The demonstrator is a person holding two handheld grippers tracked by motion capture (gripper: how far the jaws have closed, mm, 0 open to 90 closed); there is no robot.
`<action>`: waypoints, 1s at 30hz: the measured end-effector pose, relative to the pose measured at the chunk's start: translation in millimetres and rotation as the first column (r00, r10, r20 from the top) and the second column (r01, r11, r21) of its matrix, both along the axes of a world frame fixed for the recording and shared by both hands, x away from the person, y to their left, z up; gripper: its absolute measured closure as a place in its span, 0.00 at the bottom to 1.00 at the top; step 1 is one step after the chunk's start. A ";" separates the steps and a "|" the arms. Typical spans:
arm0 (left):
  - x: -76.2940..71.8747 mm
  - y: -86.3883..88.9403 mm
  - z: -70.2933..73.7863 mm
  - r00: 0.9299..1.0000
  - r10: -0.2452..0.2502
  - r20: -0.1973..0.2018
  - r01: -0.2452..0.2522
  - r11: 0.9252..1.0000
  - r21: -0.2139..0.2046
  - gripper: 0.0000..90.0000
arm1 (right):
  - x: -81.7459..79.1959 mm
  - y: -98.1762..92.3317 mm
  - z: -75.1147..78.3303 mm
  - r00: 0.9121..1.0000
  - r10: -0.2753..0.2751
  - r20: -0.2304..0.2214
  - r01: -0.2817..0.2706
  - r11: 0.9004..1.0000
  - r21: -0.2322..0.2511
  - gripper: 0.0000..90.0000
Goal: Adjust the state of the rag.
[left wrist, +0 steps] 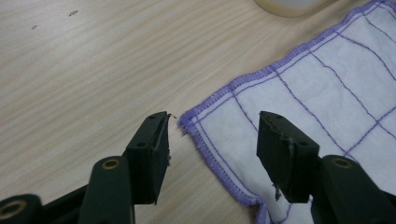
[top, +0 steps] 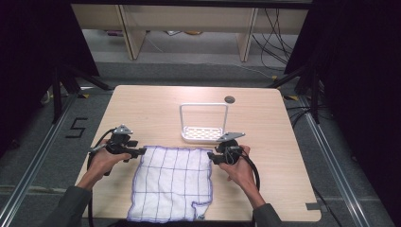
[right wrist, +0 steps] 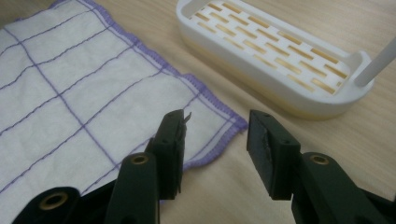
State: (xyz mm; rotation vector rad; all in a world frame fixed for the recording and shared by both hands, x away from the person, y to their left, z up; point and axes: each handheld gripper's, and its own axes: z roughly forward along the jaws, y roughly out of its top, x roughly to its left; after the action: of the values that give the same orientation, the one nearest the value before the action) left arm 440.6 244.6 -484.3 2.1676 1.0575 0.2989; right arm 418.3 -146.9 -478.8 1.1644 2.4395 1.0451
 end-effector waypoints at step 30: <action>14.0 -16.4 -9.8 0.998 -0.047 -0.030 0.048 0.997 0.061 0.46 | 22.6 18.1 -14.1 0.999 -0.011 -0.040 0.008 0.997 -0.078 0.65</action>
State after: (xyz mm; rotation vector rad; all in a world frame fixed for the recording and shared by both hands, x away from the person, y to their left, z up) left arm 454.6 228.2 -494.0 2.2551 1.0233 0.2829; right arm 440.9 -128.8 -492.9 1.1817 2.4795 0.9242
